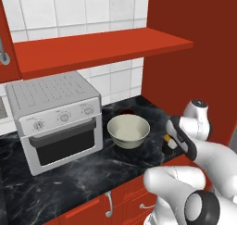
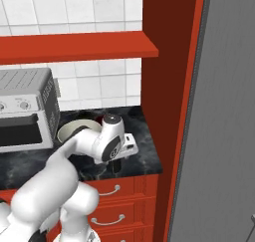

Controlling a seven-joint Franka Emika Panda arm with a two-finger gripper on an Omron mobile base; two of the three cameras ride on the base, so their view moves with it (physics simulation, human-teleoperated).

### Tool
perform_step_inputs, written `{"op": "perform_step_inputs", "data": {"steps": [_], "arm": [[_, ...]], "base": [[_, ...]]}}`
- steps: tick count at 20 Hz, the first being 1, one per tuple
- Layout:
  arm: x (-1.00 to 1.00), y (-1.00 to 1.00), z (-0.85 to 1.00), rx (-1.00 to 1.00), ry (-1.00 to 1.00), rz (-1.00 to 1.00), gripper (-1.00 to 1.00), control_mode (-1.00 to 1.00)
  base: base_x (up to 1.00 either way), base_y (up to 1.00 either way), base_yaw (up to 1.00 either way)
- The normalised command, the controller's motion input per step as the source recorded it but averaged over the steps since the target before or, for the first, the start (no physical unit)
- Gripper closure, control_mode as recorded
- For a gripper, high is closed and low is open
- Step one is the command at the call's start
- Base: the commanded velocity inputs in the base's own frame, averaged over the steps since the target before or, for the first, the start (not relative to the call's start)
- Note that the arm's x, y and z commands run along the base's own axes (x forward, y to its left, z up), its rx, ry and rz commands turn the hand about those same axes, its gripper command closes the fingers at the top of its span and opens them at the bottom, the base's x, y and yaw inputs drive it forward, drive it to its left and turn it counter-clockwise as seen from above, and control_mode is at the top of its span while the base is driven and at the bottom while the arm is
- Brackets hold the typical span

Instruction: Clear the mugs and bowl far away from the sink.

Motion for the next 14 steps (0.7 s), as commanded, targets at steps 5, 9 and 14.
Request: {"op": "perform_step_inputs", "data": {"steps": [5, 9, 14], "arm": [[-0.49, 0.00, 0.22, 0.00, 0.00, -0.01, -1.00, -1.00], [-0.50, 0.00, 0.70, 0.05, -0.01, -0.05, -1.00, -1.00], [-0.58, 0.23, 1.00, 0.00, -0.03, -0.10, -1.00, -1.00]], "base": [[0.00, 0.00, 0.00], [0.00, 0.00, 0.00], [0.00, 0.00, 0.00]]}}
